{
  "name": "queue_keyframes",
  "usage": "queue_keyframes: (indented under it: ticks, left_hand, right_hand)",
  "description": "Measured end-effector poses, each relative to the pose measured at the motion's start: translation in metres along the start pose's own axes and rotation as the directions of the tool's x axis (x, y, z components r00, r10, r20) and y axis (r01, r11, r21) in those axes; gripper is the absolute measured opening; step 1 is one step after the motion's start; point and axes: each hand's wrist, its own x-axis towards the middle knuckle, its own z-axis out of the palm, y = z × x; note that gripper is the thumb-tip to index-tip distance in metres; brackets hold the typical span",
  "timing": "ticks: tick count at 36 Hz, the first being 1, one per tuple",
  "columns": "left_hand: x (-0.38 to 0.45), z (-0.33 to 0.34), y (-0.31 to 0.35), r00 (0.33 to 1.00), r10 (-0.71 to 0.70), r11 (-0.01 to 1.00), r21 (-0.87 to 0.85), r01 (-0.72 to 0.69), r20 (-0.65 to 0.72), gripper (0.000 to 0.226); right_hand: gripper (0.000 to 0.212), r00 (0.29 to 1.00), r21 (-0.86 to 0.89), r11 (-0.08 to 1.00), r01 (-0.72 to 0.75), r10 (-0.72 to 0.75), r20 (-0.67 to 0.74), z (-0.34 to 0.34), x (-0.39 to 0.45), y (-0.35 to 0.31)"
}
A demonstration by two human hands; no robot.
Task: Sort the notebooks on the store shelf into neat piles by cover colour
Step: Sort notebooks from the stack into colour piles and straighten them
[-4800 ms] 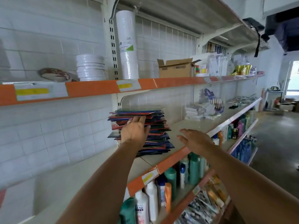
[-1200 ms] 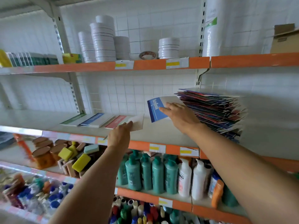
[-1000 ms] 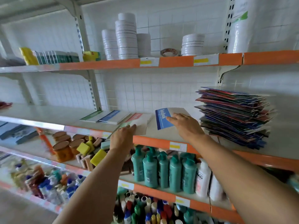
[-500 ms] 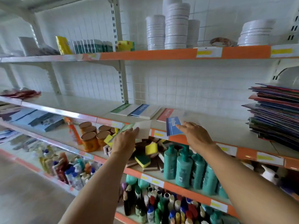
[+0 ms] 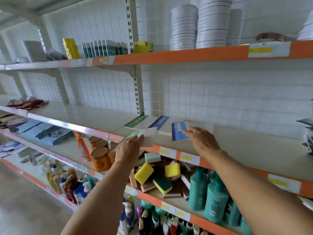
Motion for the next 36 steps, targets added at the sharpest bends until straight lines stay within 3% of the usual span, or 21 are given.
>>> queue_keyframes:
  ticks: [7,19,25,36]
  left_hand:
    - [0.051,0.015,-0.022,1.0,-0.012,1.0,0.006,0.012,-0.005,0.066]
    - [0.129,0.062,-0.067,0.999,0.013,0.997,-0.076,-0.01,0.049,0.06]
    - [0.174,0.083,-0.092,0.989,0.115,0.989,-0.108,-0.106,0.089,0.061]
    - [0.233,0.128,-0.124,0.947,0.289,0.945,-0.201,-0.258,0.143,0.059]
  right_hand:
    - [0.062,0.999,-0.022,0.999,0.032,-0.032,0.003,0.012,0.058,-0.005]
    - [0.059,0.995,0.021,0.998,-0.061,0.059,0.075,0.051,0.134,-0.029]
    - [0.057,0.986,0.011,0.99,-0.14,0.139,0.094,0.076,0.164,-0.051]
    - [0.073,0.953,-0.055,0.97,-0.235,0.241,0.183,0.103,0.192,-0.078]
